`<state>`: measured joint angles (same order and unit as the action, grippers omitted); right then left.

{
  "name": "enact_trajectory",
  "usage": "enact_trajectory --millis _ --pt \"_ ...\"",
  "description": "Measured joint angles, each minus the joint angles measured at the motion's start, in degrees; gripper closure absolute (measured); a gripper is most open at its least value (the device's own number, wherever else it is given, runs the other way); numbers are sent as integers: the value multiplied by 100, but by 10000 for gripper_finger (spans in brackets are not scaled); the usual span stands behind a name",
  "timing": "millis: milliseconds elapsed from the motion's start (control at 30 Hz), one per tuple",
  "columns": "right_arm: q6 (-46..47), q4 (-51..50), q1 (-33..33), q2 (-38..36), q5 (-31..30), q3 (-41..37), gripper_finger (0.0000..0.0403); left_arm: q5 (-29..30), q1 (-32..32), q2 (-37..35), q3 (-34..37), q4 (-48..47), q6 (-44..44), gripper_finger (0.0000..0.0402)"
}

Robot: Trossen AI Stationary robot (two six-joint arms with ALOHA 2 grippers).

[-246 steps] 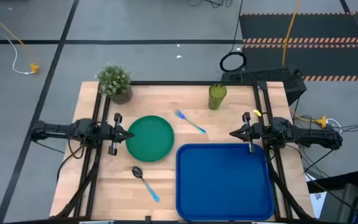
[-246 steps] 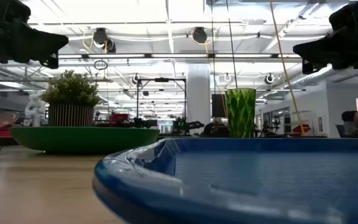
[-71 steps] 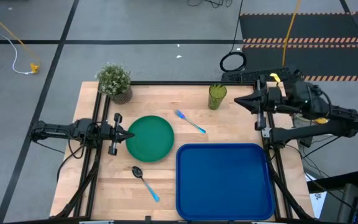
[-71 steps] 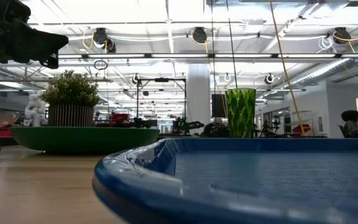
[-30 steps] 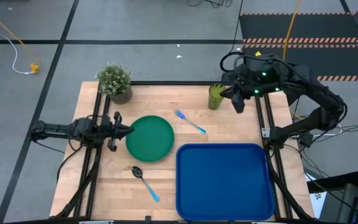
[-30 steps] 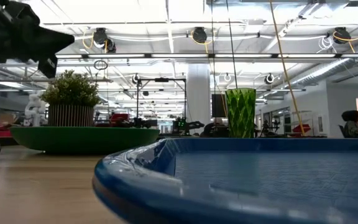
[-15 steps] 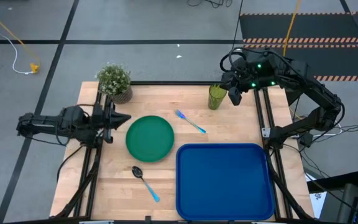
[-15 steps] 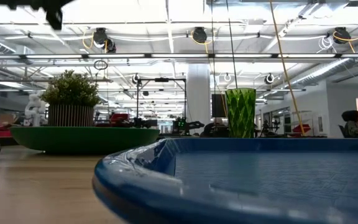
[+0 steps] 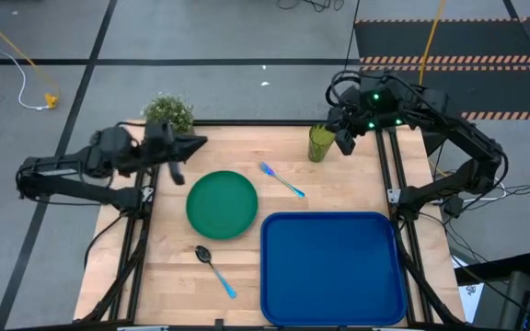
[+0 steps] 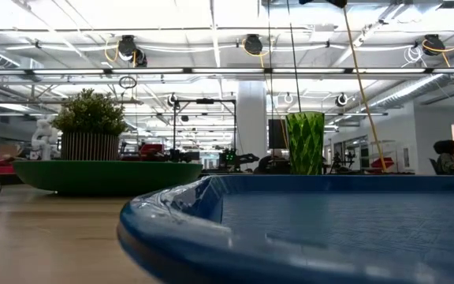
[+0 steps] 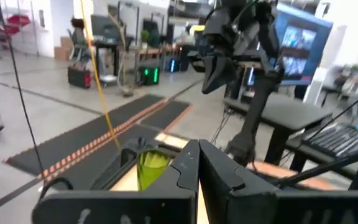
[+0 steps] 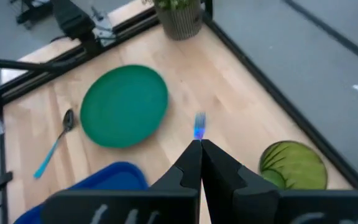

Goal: Pick and place plate/cup/fork/spoon on tray
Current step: Put the green cup on the blue tray

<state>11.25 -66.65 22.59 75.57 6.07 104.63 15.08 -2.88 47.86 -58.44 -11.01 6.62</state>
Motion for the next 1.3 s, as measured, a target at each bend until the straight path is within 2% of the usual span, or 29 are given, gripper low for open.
enact_trajectory --millis 233,367,500,633,833,933,1033,1300 --pt "292 2 -4 0 151 -495 403 -352 -339 1101 -1222 -961 188 394" --pt "256 2 -4 0 122 -848 403 -512 -442 1608 -1621 -1326 457 394" --pt "138 101 -4 -3 116 -1275 403 -517 -452 1904 -1688 -1385 596 394" --pt "-464 145 -5 2 -72 -1658 403 -693 -452 2119 -1689 -1491 690 394" --pt "-1621 410 -6 0 -875 -2005 401 -755 -435 2287 -1689 -1859 771 394" --pt "-2302 655 35 0 -1213 -2173 387 -757 -411 2329 -1689 -1986 772 394" --pt "-2872 1035 128 -4 -1215 -2366 365 -755 -413 2323 -1689 -2029 781 394" --pt "-3342 1679 421 -2 -1206 -2975 290 -603 -413 2323 -1689 -2057 764 394"
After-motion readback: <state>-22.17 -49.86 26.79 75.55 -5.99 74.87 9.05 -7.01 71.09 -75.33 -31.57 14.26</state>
